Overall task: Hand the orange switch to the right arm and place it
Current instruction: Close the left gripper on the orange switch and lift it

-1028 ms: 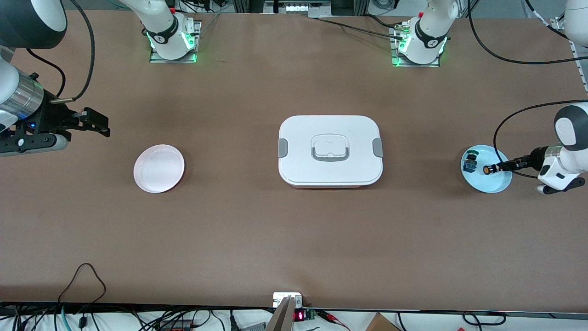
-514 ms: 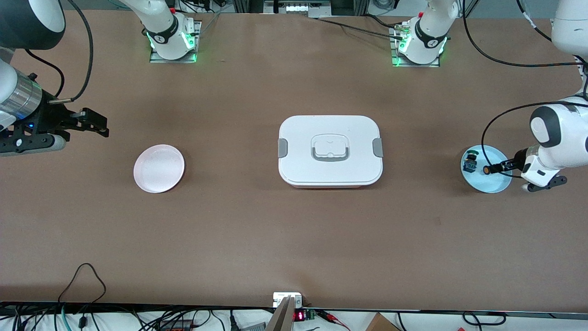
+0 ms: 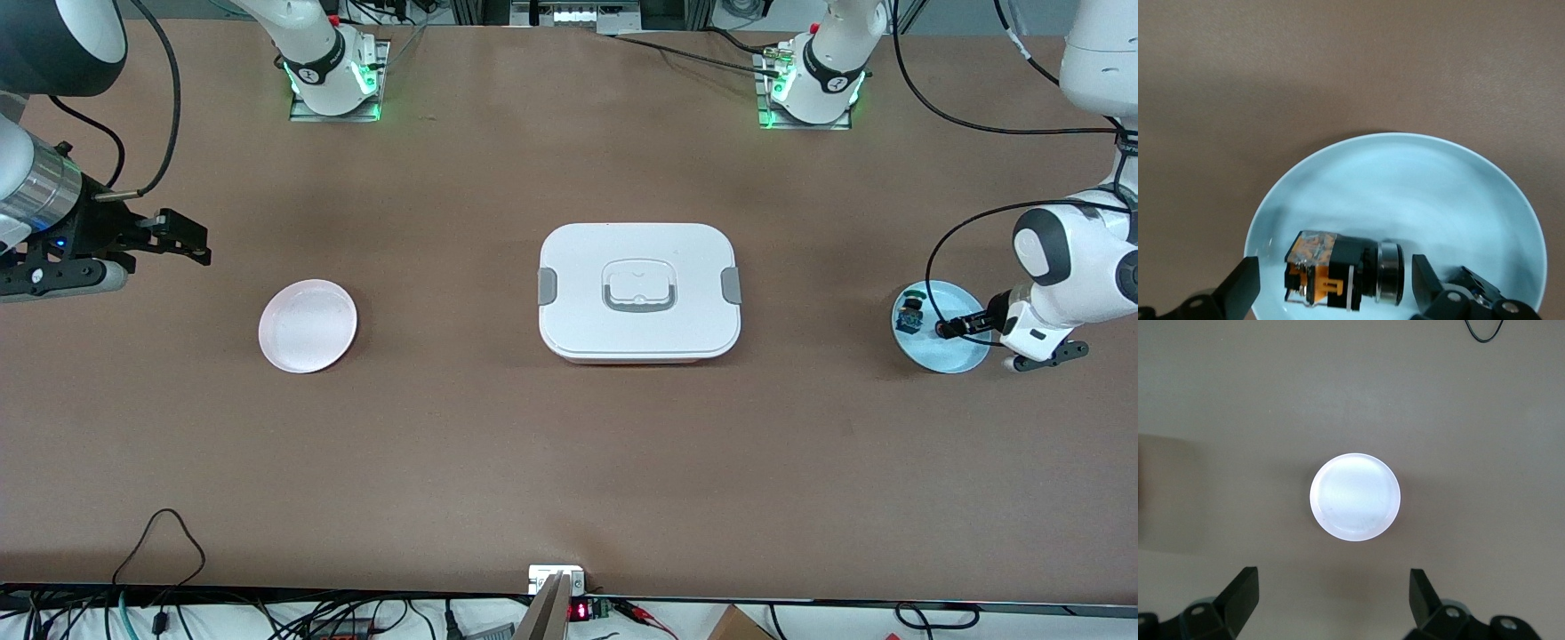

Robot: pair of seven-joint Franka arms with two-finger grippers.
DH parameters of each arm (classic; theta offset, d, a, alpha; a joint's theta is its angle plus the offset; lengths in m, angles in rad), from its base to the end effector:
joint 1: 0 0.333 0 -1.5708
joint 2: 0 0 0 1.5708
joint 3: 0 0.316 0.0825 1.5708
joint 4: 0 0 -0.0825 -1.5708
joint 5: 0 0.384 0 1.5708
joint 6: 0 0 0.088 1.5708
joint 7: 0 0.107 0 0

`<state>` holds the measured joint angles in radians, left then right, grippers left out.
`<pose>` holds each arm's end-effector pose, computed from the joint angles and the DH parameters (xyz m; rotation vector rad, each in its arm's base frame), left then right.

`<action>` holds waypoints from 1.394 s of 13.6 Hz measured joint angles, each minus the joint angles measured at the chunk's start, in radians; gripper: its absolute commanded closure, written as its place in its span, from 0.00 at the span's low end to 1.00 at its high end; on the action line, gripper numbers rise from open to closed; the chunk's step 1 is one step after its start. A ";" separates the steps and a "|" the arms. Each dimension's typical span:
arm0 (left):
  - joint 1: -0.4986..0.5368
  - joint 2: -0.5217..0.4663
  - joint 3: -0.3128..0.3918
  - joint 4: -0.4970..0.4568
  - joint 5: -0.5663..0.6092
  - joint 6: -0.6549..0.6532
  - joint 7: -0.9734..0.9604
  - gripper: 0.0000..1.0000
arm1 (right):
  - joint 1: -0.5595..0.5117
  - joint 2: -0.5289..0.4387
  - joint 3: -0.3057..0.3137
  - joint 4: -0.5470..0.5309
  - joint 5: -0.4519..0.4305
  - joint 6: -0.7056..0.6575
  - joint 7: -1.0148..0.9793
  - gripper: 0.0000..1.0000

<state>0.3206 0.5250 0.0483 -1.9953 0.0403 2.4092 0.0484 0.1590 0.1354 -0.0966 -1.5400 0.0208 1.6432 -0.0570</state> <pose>0.5560 0.2149 0.1851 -3.0791 -0.4400 0.1848 0.5978 0.0430 0.5675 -3.1281 -0.1852 0.0495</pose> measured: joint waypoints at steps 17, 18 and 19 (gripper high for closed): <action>-0.001 -0.017 -0.019 0.064 0.000 -0.142 -0.002 0.70 | 0.000 0.000 0.000 -0.001 0.000 0.000 0.000 0.00; -0.001 -0.035 -0.022 0.087 0.000 -0.191 -0.002 0.70 | 0.000 0.000 0.000 -0.001 0.000 0.000 0.000 0.00; -0.001 -0.053 -0.025 0.110 0.000 -0.239 -0.002 0.70 | 0.000 0.000 0.000 -0.001 0.000 0.000 0.000 0.00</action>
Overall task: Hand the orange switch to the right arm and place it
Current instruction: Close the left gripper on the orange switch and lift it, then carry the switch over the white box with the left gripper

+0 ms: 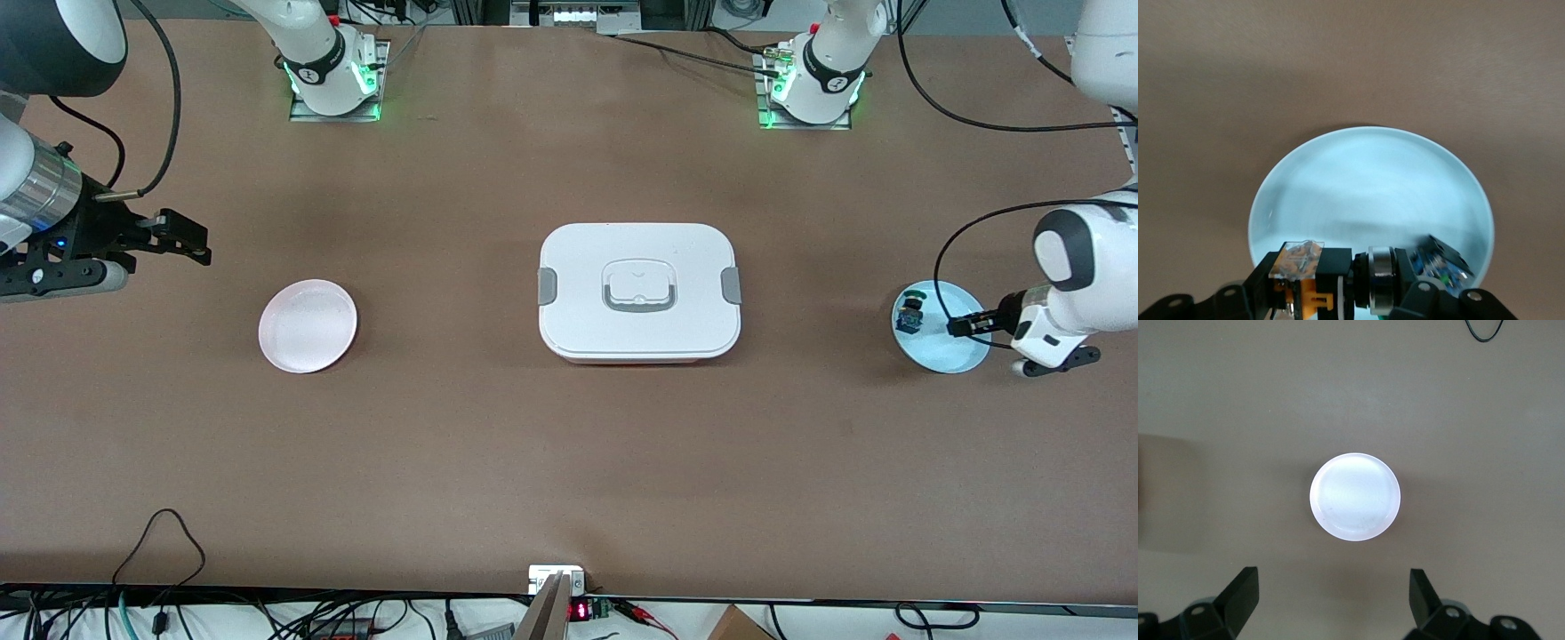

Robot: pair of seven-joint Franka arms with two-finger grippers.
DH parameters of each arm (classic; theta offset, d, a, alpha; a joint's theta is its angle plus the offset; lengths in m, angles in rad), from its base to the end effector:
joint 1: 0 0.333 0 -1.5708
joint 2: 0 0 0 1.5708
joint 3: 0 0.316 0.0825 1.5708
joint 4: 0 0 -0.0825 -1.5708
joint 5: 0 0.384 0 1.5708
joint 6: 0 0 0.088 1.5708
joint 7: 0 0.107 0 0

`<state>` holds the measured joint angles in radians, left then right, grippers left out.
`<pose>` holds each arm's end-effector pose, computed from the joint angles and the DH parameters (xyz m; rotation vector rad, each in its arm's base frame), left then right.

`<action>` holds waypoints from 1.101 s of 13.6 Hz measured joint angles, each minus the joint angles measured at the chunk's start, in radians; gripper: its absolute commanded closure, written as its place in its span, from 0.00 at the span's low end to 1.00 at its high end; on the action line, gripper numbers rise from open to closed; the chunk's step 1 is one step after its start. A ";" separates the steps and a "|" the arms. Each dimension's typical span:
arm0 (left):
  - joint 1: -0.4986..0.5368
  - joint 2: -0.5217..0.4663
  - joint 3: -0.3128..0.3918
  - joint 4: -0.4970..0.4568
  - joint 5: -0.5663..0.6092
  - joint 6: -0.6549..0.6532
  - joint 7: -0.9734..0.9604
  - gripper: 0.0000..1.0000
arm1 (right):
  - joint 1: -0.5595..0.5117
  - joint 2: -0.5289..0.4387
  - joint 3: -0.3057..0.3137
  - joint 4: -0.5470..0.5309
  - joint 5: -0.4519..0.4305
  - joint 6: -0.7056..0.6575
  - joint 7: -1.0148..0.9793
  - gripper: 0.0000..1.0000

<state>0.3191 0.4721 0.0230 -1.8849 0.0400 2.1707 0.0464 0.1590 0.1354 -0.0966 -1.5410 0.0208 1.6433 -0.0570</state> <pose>0.5777 0.2067 0.2421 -3.0945 -0.4179 0.2987 0.5977 0.0430 0.5670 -3.1281 -0.1851 0.0509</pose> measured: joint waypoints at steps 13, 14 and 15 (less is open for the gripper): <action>-0.005 -0.076 -0.224 0.161 0.000 -0.328 0.217 0.82 | 0.000 0.000 0.000 0.000 0.000 0.032 0.000 0.00; -0.005 -0.076 -0.250 0.161 0.000 -0.331 0.260 0.84 | 0.000 0.000 0.000 0.000 0.000 0.040 0.000 0.00; -0.006 -0.076 -0.277 0.161 -0.003 -0.332 0.285 0.86 | 0.000 0.000 0.000 0.000 0.000 0.050 0.000 0.00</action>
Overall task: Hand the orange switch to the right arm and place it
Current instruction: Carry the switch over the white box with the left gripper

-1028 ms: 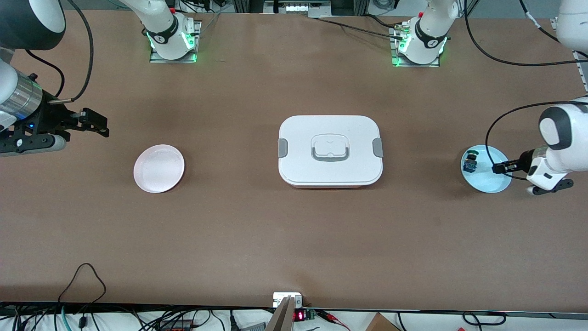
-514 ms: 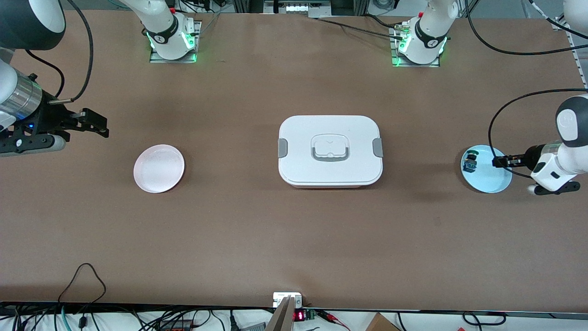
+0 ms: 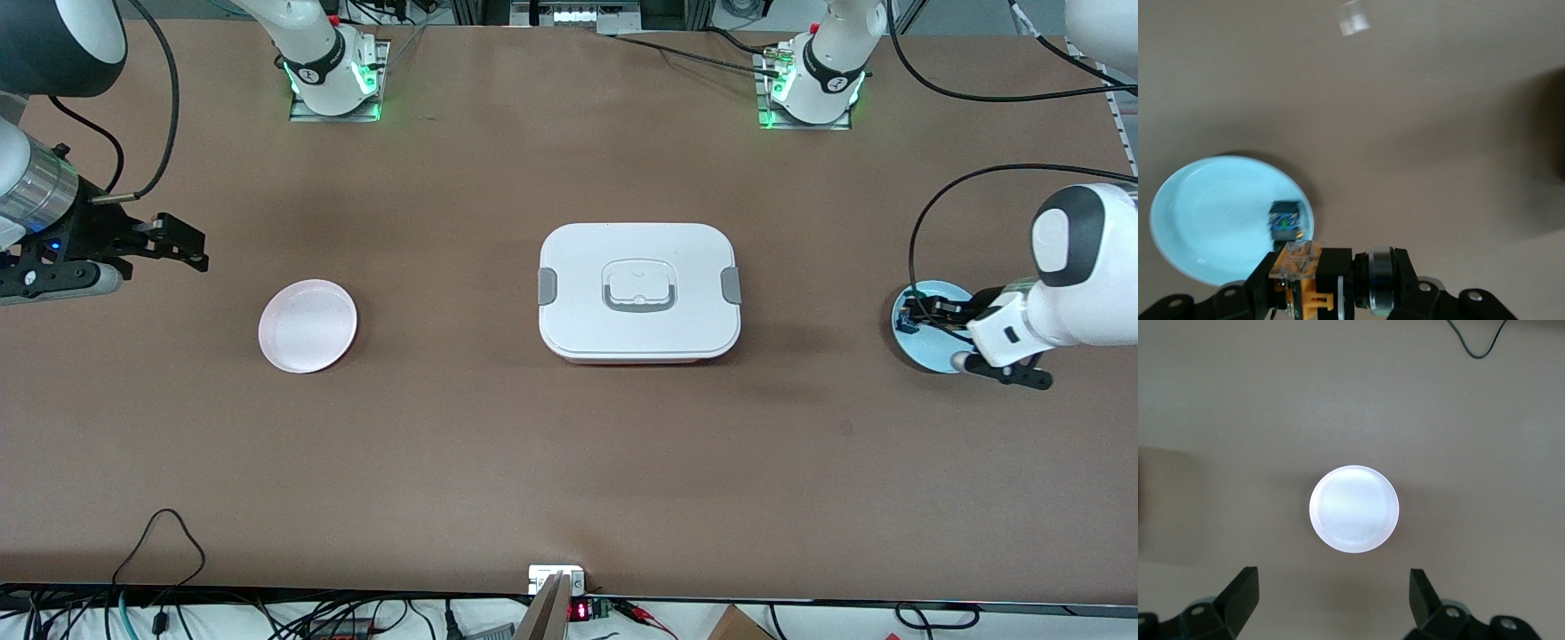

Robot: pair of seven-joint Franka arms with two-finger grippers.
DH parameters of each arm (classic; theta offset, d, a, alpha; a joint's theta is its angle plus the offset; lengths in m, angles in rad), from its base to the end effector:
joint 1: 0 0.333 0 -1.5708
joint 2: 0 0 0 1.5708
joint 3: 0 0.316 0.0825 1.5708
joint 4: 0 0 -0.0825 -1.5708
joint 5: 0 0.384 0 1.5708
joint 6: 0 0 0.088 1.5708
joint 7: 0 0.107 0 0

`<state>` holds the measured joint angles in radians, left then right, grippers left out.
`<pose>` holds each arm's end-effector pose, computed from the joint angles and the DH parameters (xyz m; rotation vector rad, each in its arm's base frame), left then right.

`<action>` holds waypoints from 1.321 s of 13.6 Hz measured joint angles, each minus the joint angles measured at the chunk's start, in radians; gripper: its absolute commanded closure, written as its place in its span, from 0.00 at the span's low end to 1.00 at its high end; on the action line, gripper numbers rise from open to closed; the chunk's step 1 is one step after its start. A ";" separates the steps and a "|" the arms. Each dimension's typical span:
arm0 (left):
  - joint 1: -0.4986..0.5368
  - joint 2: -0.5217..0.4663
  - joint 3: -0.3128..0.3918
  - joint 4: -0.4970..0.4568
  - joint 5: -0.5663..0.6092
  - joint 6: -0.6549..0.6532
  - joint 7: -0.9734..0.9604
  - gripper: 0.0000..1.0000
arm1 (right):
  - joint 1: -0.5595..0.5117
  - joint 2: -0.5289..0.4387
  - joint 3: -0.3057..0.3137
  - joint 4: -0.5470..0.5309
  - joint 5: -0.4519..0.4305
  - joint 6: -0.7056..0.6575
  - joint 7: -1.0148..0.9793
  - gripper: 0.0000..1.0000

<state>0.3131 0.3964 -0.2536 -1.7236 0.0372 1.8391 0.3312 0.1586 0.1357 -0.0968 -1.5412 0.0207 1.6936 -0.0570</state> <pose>0.6213 0.0527 0.3422 2.9733 -0.4200 -0.3780 0.6032 0.0430 0.5711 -3.1285 -0.1839 -0.0271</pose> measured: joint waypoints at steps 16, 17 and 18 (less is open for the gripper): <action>-0.015 0.033 -0.305 0.033 -0.706 0.079 0.888 0.89 | 0.000 0.000 -0.002 0.000 -0.014 0.016 0.000 0.00; -0.017 0.034 -0.325 0.032 -0.744 0.091 0.935 0.89 | 0.000 -0.001 -0.002 0.001 -0.014 0.015 0.000 0.00; -0.020 0.035 -0.338 0.032 -0.781 0.102 0.980 0.89 | 0.000 -0.002 -0.002 0.002 -0.018 0.012 -0.003 0.00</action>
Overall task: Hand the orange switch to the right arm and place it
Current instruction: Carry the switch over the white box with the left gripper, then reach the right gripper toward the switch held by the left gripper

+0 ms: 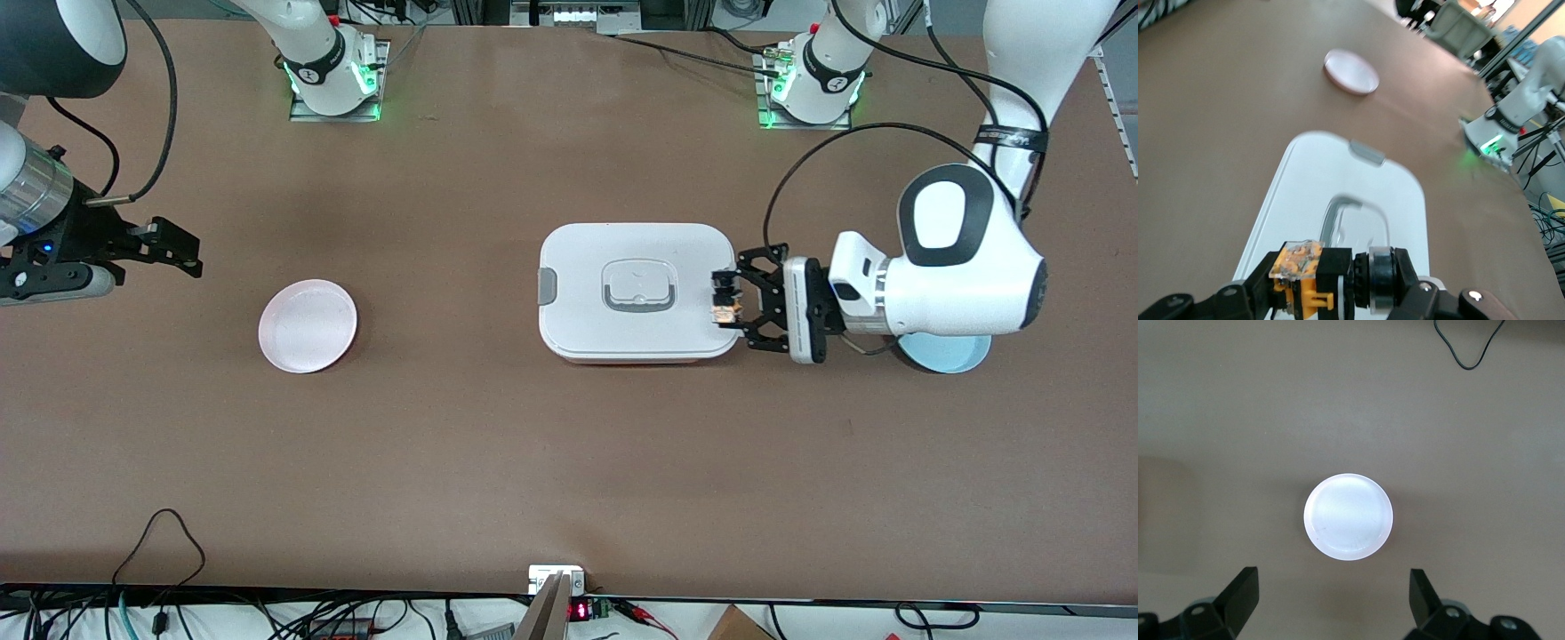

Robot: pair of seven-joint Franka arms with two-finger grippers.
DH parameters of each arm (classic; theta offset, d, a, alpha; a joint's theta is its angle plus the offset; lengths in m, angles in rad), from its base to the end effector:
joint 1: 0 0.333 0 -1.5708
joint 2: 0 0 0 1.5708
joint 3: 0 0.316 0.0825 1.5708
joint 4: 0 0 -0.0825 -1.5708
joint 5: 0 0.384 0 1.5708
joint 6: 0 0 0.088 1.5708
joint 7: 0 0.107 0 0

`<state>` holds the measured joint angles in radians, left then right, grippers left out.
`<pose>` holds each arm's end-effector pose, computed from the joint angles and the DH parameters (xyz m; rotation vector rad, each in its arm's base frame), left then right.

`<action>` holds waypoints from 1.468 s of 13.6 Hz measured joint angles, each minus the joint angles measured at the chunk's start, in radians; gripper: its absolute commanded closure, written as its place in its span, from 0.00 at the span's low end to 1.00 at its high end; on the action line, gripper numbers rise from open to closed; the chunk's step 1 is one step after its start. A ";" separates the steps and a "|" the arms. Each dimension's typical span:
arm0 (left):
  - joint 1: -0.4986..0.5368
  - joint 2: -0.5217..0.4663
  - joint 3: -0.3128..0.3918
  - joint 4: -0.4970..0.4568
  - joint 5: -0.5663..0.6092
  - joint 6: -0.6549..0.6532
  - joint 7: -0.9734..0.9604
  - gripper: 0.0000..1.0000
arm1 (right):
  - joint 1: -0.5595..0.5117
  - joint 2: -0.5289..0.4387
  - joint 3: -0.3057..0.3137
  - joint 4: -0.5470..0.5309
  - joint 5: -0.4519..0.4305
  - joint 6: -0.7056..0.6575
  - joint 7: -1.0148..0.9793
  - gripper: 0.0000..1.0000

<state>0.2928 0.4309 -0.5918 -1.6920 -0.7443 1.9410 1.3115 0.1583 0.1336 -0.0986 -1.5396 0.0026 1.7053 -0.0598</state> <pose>0.6223 -0.1946 0.4011 1.8302 -1.3139 0.3999 0.6042 0.0401 0.5743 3.1250 0.1882 0.0513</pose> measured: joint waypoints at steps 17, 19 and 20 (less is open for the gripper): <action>-0.188 0.079 -0.109 -0.117 -1.002 0.295 1.047 0.91 | -0.041 -0.006 -0.007 -0.189 0.758 -0.125 -0.184 0.00; -0.198 0.079 -0.109 -0.117 -1.015 0.306 1.052 0.91 | -0.051 0.009 -0.008 -0.252 0.930 -0.123 -0.301 0.00; -0.198 0.079 -0.109 -0.117 -1.016 0.307 1.052 0.91 | -0.050 0.023 -0.007 -0.281 1.012 -0.123 -0.373 0.00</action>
<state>0.0952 0.5100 -0.7009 -1.8090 -1.7603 2.2483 2.3639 0.1081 0.1567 -0.1059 -1.8208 1.0149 1.5822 -0.4328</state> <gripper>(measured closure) 0.278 0.000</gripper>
